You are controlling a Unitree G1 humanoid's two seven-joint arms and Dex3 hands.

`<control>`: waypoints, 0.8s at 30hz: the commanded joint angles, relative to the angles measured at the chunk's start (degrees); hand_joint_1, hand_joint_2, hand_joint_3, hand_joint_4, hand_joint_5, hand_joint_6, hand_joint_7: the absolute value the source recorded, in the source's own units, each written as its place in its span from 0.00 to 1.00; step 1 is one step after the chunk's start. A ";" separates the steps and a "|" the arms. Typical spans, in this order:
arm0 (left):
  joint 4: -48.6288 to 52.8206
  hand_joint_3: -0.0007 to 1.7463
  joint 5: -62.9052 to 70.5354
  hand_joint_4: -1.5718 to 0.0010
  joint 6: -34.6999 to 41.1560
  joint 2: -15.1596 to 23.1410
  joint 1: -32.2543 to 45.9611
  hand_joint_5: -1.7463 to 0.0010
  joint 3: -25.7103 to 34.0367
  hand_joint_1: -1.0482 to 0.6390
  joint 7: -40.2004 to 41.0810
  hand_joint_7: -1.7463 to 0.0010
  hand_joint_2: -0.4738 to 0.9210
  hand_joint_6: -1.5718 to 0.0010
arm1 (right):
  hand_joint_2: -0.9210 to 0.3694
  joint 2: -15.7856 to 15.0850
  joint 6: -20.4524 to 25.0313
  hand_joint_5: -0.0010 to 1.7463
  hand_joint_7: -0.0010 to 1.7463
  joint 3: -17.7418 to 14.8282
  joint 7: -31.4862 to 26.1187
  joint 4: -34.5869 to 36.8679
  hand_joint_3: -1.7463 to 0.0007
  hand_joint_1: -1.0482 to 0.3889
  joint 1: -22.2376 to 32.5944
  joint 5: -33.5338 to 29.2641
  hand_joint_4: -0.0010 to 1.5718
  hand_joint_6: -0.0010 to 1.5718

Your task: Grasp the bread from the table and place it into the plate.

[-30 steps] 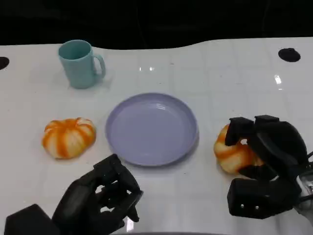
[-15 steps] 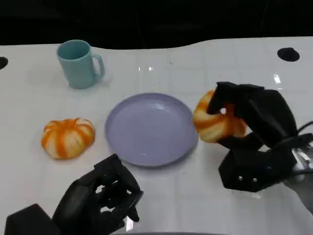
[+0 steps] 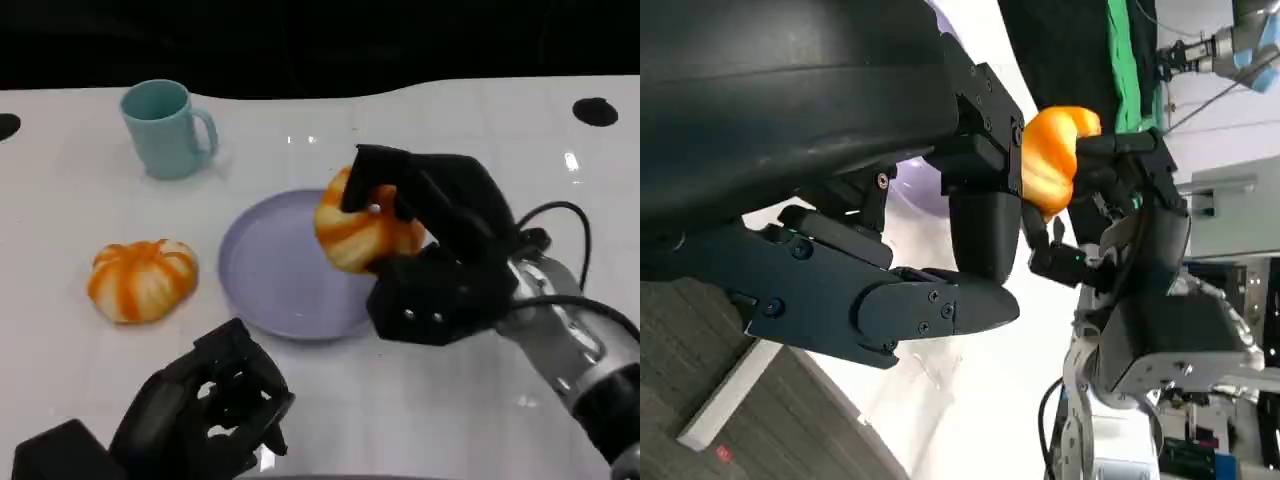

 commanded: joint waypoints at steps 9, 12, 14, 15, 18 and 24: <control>-0.45 0.25 -0.74 0.59 0.20 0.64 0.86 0.00 -0.28 0.33 0.06 0.04 1.00 0.71 | 0.49 4.50 -1.96 1.00 0.79 -0.94 -0.45 10.68 0.21 0.64 -4.62 3.72 0.56 0.50; -0.31 0.25 -0.62 0.59 0.08 0.68 0.78 0.00 -0.37 0.33 0.11 0.04 1.00 0.71 | 0.34 4.51 -1.50 0.90 0.37 -1.11 2.94 10.18 0.45 0.60 -4.50 5.61 0.39 0.48; -0.31 0.25 -0.63 0.59 0.08 0.71 0.77 0.00 -0.38 0.33 0.10 0.04 1.00 0.71 | 0.20 3.82 -1.07 0.55 0.16 -0.28 4.96 9.46 0.62 0.52 -4.50 5.19 0.19 0.38; -0.28 0.25 -0.69 0.59 -0.06 0.72 0.78 0.00 -0.37 0.33 0.02 0.04 1.00 0.71 | 0.12 3.45 -0.39 0.43 0.10 0.24 5.98 8.85 0.72 0.49 -4.46 4.62 0.16 0.35; -0.67 0.25 -0.41 0.60 0.06 0.79 1.03 0.00 -0.46 0.33 0.21 0.04 1.00 0.71 | 0.01 2.88 1.39 0.26 0.01 1.12 7.68 6.93 0.85 0.39 -3.91 3.44 0.05 0.24; -1.02 0.25 -0.73 0.60 0.30 0.85 1.27 0.00 -0.49 0.33 0.08 0.04 1.00 0.71 | 0.00 1.48 3.06 0.29 0.00 2.79 9.54 3.43 0.85 0.34 -2.58 1.94 0.00 0.21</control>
